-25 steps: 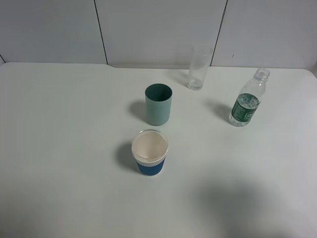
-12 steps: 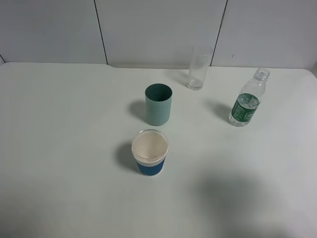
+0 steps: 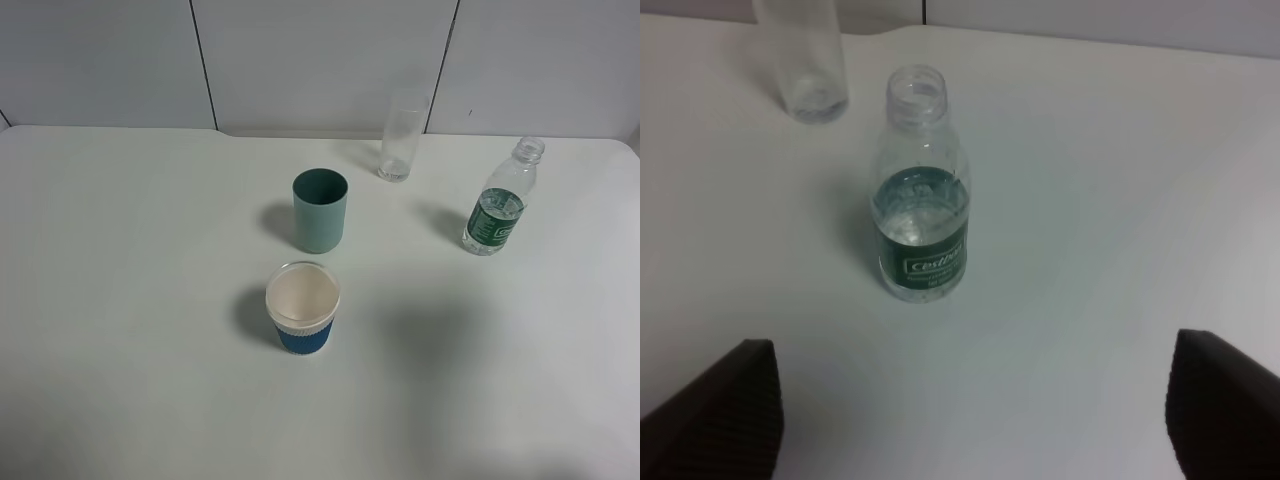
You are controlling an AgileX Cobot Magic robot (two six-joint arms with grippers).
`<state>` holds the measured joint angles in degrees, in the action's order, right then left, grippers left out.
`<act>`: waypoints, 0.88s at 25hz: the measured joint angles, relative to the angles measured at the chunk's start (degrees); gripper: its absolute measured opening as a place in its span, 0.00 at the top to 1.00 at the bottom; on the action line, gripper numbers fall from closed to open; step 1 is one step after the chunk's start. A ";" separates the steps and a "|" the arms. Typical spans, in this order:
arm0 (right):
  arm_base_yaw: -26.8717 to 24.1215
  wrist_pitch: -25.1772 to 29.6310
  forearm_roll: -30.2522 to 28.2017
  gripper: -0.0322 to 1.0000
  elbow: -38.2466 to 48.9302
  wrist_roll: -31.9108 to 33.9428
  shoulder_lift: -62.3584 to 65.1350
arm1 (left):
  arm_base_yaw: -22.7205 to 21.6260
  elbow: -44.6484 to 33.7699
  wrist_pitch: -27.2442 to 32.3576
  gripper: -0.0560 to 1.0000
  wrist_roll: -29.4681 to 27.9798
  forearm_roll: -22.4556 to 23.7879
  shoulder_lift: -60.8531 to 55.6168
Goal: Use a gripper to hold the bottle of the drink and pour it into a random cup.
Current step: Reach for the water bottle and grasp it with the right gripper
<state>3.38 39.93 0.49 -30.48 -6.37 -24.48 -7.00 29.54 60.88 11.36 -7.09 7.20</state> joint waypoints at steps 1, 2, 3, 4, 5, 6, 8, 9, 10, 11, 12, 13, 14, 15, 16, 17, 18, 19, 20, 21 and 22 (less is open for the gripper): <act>0.00 -1.33 0.00 0.23 0.00 0.00 -1.71 | 0.00 0.00 0.00 0.01 0.00 0.00 0.00; 0.00 -2.48 0.00 0.23 0.00 0.00 -3.41 | 0.00 0.00 0.00 0.01 0.00 0.00 0.00; 0.00 -3.75 0.00 0.23 0.00 0.00 -4.81 | 0.00 0.00 0.00 0.01 0.00 0.00 0.00; 0.00 -4.92 0.00 0.23 0.00 0.00 -6.49 | 0.00 0.00 0.00 0.01 0.00 0.00 0.00; 0.00 -5.97 0.00 0.23 0.00 0.00 -8.19 | 0.00 0.00 0.00 0.01 0.00 0.00 0.00; 0.00 -6.82 0.00 0.23 0.00 0.00 -9.57 | 0.00 0.00 0.00 0.01 0.00 0.00 0.00; 0.00 -8.29 0.00 0.23 0.00 0.00 -12.89 | 0.00 0.00 0.00 0.01 0.00 0.00 0.00; 0.00 -8.73 0.00 0.23 0.00 0.00 -14.42 | 0.00 0.00 0.00 0.01 0.00 0.00 0.00; 0.00 -9.12 0.00 0.23 0.00 0.00 -15.66 | 0.00 0.00 0.00 0.01 0.00 0.00 0.00; 0.00 -9.66 0.00 0.23 0.00 0.00 -17.07 | 0.00 0.00 0.00 0.01 0.00 0.00 0.00; 0.00 -10.32 0.13 0.23 0.00 0.00 -18.41 | 0.00 0.00 0.00 0.01 0.00 0.00 0.00; 0.00 -11.02 0.44 0.23 0.00 0.00 -19.68 | 0.00 0.00 0.00 0.01 0.00 0.00 0.00; 0.00 -11.85 0.67 0.23 0.00 0.00 -20.77 | 0.00 0.00 0.00 0.01 0.00 0.00 0.00; 0.00 -12.74 0.80 0.23 0.00 -0.05 -22.00 | 0.00 0.00 0.00 0.01 0.00 0.00 0.00; 0.00 -13.30 0.86 0.23 0.00 -0.05 -23.13 | 0.00 0.00 0.00 0.01 0.00 0.00 0.00; 0.00 -13.88 0.86 0.23 0.00 -0.05 -24.05 | 0.00 0.00 0.00 0.01 0.00 0.00 0.00; 0.00 -14.52 0.86 0.23 0.00 -0.05 -25.04 | 0.00 0.00 0.00 0.01 0.00 0.00 0.00; 0.00 -15.00 0.86 0.23 0.00 -0.05 -25.97 | 0.00 0.00 0.00 0.01 0.00 0.00 0.00; 0.00 -15.46 0.86 0.23 0.00 -0.05 -26.82 | 0.00 0.00 0.00 0.01 0.00 0.00 0.00; 0.00 -16.12 0.86 0.23 0.00 -0.05 -27.42 | 0.00 0.00 0.00 0.01 0.00 0.00 0.00; 0.00 -16.79 0.86 0.23 0.00 -0.05 -28.10 | 0.00 0.00 0.00 0.01 0.00 0.00 0.00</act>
<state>3.38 23.14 1.35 -30.48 -6.42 -52.58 -7.00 29.54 60.88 11.36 -7.09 7.20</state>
